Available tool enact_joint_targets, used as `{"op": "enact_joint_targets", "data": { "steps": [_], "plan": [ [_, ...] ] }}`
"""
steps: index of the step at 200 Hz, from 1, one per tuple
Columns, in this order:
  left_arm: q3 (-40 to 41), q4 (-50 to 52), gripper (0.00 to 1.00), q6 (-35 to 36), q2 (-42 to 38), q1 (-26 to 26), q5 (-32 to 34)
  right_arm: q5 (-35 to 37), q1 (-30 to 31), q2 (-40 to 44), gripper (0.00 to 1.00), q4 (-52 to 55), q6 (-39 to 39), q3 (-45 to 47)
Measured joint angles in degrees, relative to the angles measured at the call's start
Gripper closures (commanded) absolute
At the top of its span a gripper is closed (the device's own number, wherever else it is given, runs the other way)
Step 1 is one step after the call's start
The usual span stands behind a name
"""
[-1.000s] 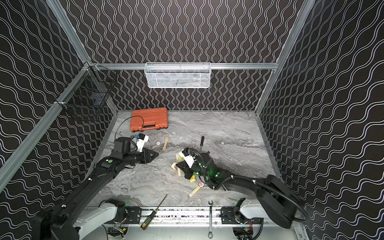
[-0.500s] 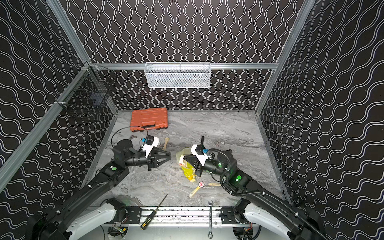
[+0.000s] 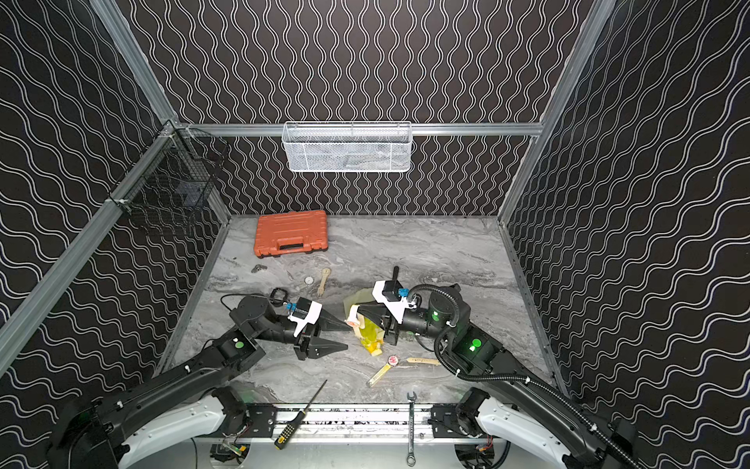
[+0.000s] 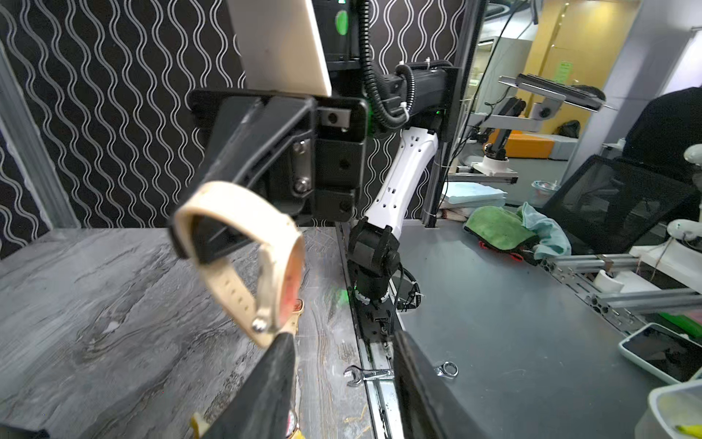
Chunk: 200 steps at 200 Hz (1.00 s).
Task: Wipe the watch dial
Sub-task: Pick up the watch at the center of the board.
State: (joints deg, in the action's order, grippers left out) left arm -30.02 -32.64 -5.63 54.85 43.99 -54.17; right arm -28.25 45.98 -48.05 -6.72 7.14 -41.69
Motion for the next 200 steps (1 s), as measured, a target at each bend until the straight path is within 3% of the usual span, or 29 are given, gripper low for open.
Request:
{"op": "enact_joint_targets", "data": {
  "steps": [64, 121, 144, 200],
  "plan": [
    [0.09, -1.2, 0.55, 2.78, 1.73, 2.14, 5.16, -2.93, 0.0, 0.83, 1.0, -0.55, -0.7, -0.02],
    [2.19, 2.45, 0.55, 5.92, -4.17, 2.14, 10.08, -2.84, 0.0, 2.49, 1.0, -0.13, -0.66, -0.02],
    [3.5, 1.99, 0.49, 6.4, -5.38, 2.16, 11.87, -2.86, 0.0, 2.08, 1.0, -0.13, -0.46, 0.11],
    [4.15, -8.09, 0.52, 2.27, 2.82, 2.19, 10.34, -5.05, 0.0, -0.52, 1.0, -0.13, -0.52, -0.2]
  ]
}}
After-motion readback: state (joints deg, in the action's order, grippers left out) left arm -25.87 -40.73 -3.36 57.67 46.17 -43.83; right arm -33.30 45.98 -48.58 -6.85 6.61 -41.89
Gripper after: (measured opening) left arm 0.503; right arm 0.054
